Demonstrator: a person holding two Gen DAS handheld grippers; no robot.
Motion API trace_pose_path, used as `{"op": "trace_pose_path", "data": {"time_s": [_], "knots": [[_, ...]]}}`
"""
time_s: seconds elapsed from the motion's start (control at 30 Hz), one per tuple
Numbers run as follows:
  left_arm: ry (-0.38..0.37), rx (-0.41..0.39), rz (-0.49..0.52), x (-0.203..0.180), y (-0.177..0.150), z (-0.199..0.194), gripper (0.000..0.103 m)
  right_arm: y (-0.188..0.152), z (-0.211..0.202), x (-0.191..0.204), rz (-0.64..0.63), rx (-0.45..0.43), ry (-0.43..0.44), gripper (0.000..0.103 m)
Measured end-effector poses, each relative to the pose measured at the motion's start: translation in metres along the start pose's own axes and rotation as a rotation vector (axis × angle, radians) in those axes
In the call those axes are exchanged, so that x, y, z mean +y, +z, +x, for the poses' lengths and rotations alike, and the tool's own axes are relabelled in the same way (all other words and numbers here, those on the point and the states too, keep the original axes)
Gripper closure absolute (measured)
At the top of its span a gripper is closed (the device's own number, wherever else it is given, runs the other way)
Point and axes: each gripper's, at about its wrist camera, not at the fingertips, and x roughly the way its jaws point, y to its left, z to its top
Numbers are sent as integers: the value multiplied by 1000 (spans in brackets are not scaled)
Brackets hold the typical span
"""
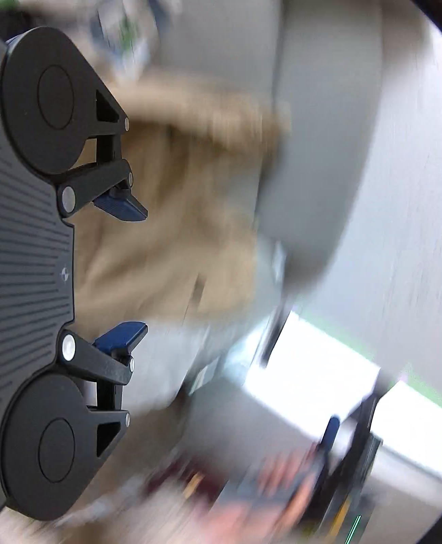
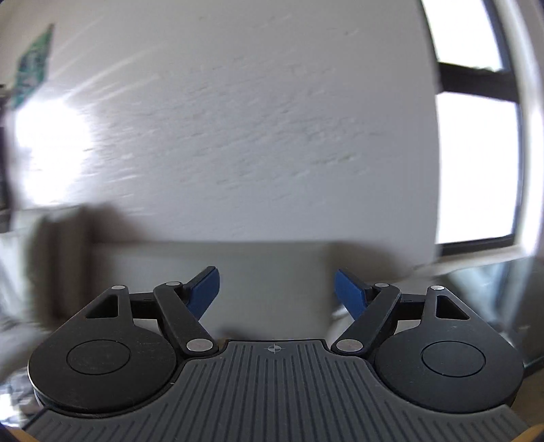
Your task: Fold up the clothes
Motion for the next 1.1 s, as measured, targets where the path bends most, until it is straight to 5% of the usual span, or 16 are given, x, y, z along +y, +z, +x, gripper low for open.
{"op": "trace_pose_path", "data": {"time_s": [0.1, 0.17, 0.2, 0.23, 0.33, 0.47, 0.57, 0.63, 0.73, 0.8, 0.87, 0.97, 1.03, 1.1], "knots": [[53, 43, 8, 15, 7, 14, 42, -11, 26, 36, 68, 133, 161, 26], [65, 79, 13, 20, 7, 33, 45, -29, 55, 61, 72, 229, 212, 59], [80, 92, 8, 21, 7, 47, 51, -40, 70, 74, 34, 267, 220, 92], [99, 95, 1, 25, 9, 62, 54, -51, 85, 86, -8, 304, 226, 99], [138, 109, -45, 40, 20, 122, 64, -89, 123, 99, -38, 411, 217, 98], [137, 142, -98, 68, 34, 189, 64, -144, 168, 99, -3, 550, 185, 92], [209, 37, -134, 99, 45, 189, 65, -190, 188, 91, 47, 631, 145, 91], [352, -90, -183, 128, 48, 169, 65, -205, 193, 91, 39, 644, 120, 89], [665, -278, -401, 177, 40, 125, 65, -215, 199, 98, 2, 635, 89, 89], [756, -319, -522, 203, 34, 102, 65, -222, 203, 102, -23, 629, 68, 89], [704, -285, -577, 220, 34, 90, 65, -224, 213, 107, -28, 621, 56, 89], [523, -244, -542, 224, 37, 82, 65, -222, 242, 115, 16, 623, 61, 87], [444, -192, -496, 222, 42, 83, 63, -221, 268, 119, 92, 638, 85, 59], [348, -146, -490, 225, 45, 84, 63, -224, 297, 118, 199, 661, 103, 49]]}}
